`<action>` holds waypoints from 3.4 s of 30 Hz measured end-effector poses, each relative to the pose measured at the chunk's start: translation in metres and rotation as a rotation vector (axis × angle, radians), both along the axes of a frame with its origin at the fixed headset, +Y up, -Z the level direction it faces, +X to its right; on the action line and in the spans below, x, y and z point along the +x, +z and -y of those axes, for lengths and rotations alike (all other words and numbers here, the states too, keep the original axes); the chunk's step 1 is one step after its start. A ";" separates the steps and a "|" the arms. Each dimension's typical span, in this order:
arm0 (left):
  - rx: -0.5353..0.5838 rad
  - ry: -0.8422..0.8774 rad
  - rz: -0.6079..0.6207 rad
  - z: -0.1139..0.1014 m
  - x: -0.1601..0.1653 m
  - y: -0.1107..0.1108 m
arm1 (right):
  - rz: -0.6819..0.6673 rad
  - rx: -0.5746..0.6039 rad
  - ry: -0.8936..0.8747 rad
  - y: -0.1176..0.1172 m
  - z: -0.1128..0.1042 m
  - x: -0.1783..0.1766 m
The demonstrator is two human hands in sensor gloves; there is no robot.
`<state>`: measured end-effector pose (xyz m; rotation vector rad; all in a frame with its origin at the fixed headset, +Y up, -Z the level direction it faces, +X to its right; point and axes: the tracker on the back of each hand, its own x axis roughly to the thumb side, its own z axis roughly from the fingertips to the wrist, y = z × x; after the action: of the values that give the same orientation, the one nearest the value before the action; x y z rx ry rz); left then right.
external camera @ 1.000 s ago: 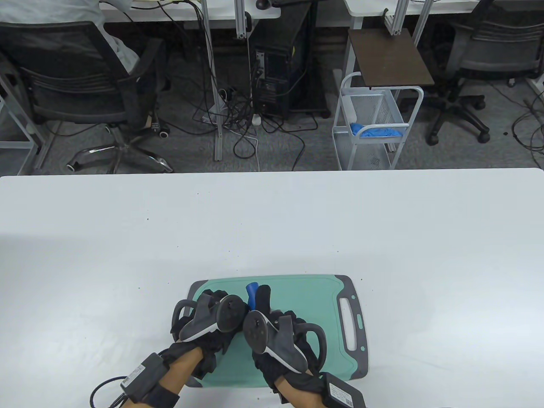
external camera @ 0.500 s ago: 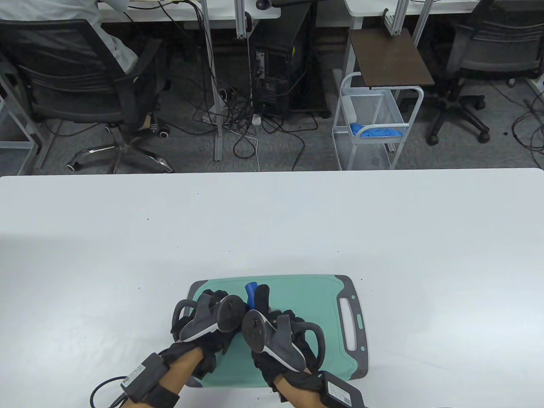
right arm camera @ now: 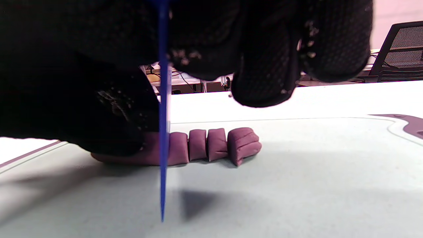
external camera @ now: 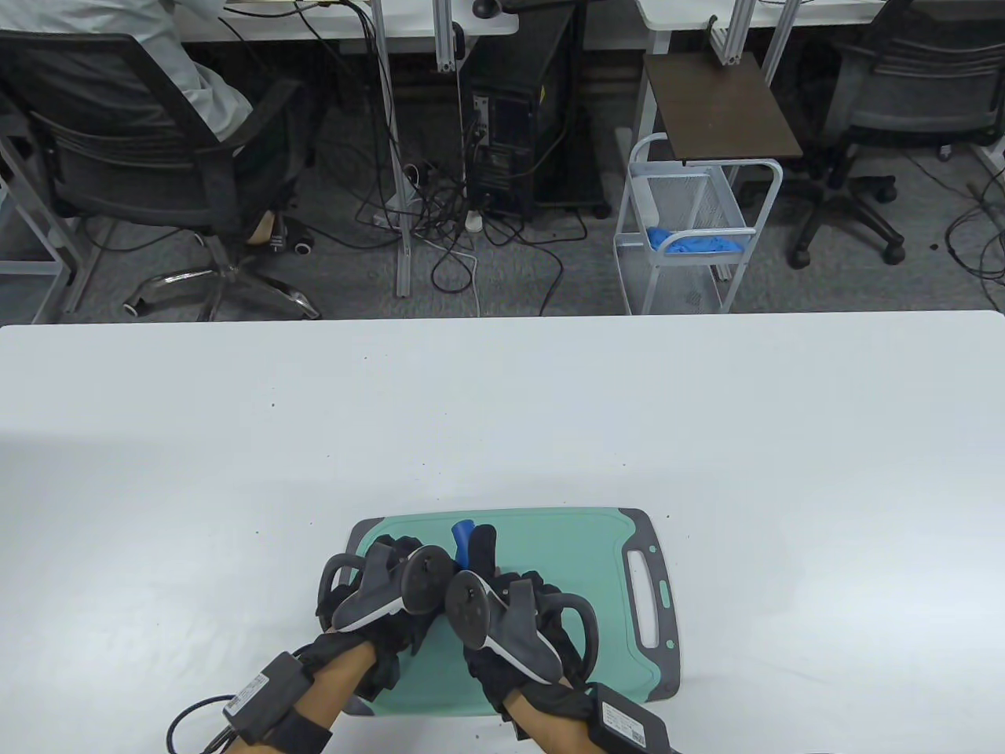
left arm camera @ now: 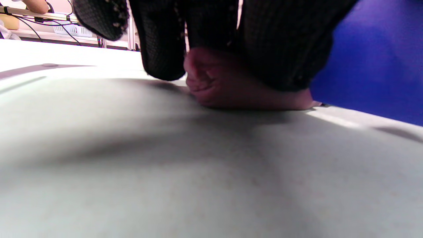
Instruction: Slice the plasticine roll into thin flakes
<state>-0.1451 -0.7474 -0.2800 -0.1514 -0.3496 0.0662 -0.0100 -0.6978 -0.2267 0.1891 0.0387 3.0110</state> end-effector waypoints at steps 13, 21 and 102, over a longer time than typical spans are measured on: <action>0.000 0.000 0.000 0.000 0.000 0.000 | -0.009 0.018 0.020 0.000 0.002 -0.003; -0.001 -0.007 0.006 0.000 0.001 0.000 | -0.008 0.035 0.022 -0.001 0.004 -0.004; -0.007 -0.019 -0.026 -0.003 -0.006 -0.003 | -0.017 0.003 -0.036 0.002 0.004 -0.004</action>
<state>-0.1515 -0.7440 -0.2834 -0.1605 -0.3217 0.0507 -0.0137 -0.7020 -0.2244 0.2137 0.0323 2.9742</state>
